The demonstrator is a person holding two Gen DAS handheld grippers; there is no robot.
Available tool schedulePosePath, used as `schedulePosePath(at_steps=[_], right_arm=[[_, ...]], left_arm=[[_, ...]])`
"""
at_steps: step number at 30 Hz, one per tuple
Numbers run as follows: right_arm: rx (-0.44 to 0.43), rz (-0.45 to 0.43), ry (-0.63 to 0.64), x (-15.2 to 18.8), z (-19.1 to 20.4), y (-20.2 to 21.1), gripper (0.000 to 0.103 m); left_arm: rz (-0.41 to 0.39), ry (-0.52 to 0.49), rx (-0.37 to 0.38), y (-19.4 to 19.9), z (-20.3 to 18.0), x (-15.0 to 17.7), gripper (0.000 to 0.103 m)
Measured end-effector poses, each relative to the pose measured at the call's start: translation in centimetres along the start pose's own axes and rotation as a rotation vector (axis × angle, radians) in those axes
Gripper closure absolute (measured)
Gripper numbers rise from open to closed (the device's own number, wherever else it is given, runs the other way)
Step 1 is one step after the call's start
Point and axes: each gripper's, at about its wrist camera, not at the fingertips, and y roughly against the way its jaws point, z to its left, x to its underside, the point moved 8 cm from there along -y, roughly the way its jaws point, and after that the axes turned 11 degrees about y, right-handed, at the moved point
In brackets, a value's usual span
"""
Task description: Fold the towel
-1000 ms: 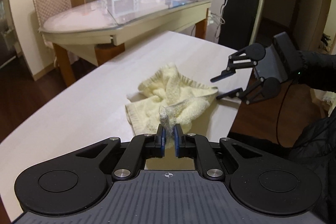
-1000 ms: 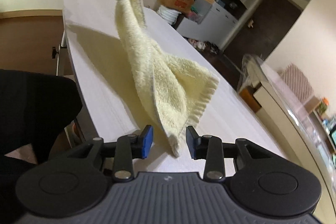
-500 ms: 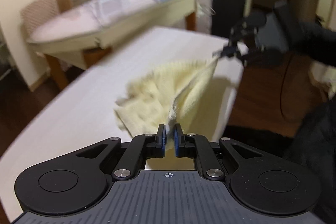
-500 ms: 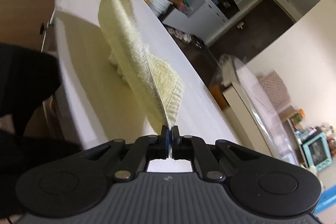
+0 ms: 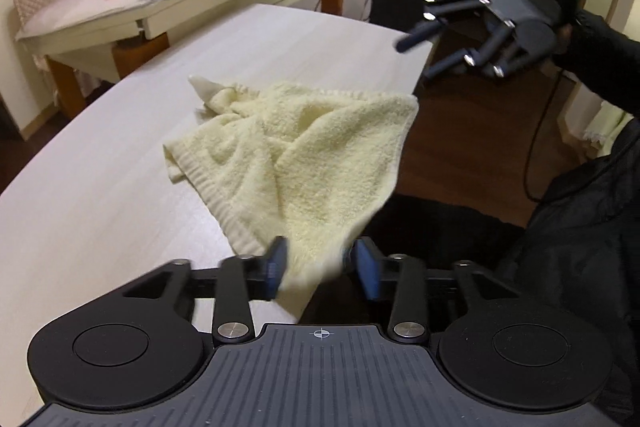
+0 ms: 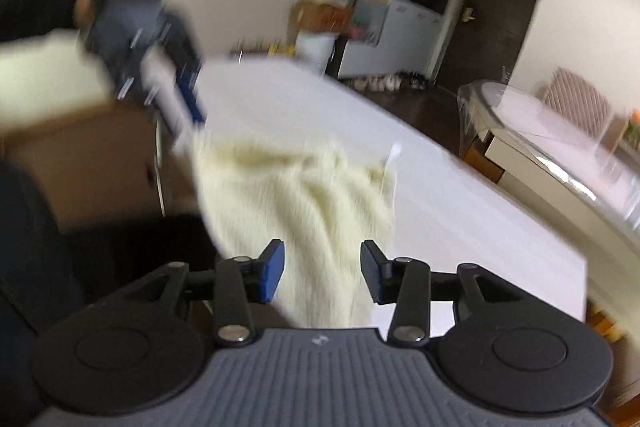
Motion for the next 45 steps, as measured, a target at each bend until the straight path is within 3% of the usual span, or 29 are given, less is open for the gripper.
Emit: schedulePosePath(at_steps=[3,7,10,17,27,28,30,31,32,34,38,43,45], right_arm=[[0.009,0.014,-0.065,-1.1,-2.5,-2.4,0.049],[-0.019,0.046,-0.135,-1.9,-5.5,-7.0,0.05],[-0.066,0.061,-0.185,-2.0,-7.8,-10.1,0.05],[-0.15,0.14,-0.228,-2.0,-9.8,-14.8,0.05],[-0.257,0.172,-0.223,-1.7,-10.4,-17.7,0.051],[-0.273,0.173,-0.226,-1.7,-10.4,-17.9,0.053],[-0.298,0.178,-0.235,-1.6,-10.2,-18.0,0.063],[-0.313,0.183,-0.242,-1.4,-10.0,-18.1,0.076],[-0.322,0.187,-0.246,-1.5,-9.8,-18.0,0.088],[-0.327,0.184,-0.256,-1.4,-9.5,-17.8,0.092],[-0.222,0.141,-0.235,-1.9,-10.5,-16.1,0.094],[0.079,0.094,-0.208,-1.3,-13.8,-10.8,0.094],[0.136,0.097,-0.226,-0.3,-14.2,-9.6,0.094]], left_arm=[[-0.024,0.034,0.002,0.5,0.8,-0.4,0.046],[-0.065,0.112,-0.07,-0.4,4.1,-3.1,0.048],[-0.072,0.175,-0.084,-1.8,6.4,-5.1,0.049],[-0.022,0.344,0.018,-6.0,10.8,-8.3,0.054],[0.037,0.377,0.075,-9.6,12.6,-8.6,0.058],[0.038,0.374,0.077,-9.7,12.6,-8.6,0.06],[0.038,0.366,0.083,-9.8,12.7,-8.8,0.084],[0.039,0.357,0.086,-9.9,12.6,-8.8,0.098],[0.04,0.345,0.089,-10.0,12.4,-8.8,0.098],[0.035,0.319,0.084,-10.0,12.1,-8.9,0.099],[-0.02,0.284,0.018,-8.7,11.8,-9.0,0.1],[-0.124,0.292,-0.13,-5.6,13.4,-9.3,0.1],[-0.155,0.288,-0.187,-4.6,13.7,-9.3,0.1]])
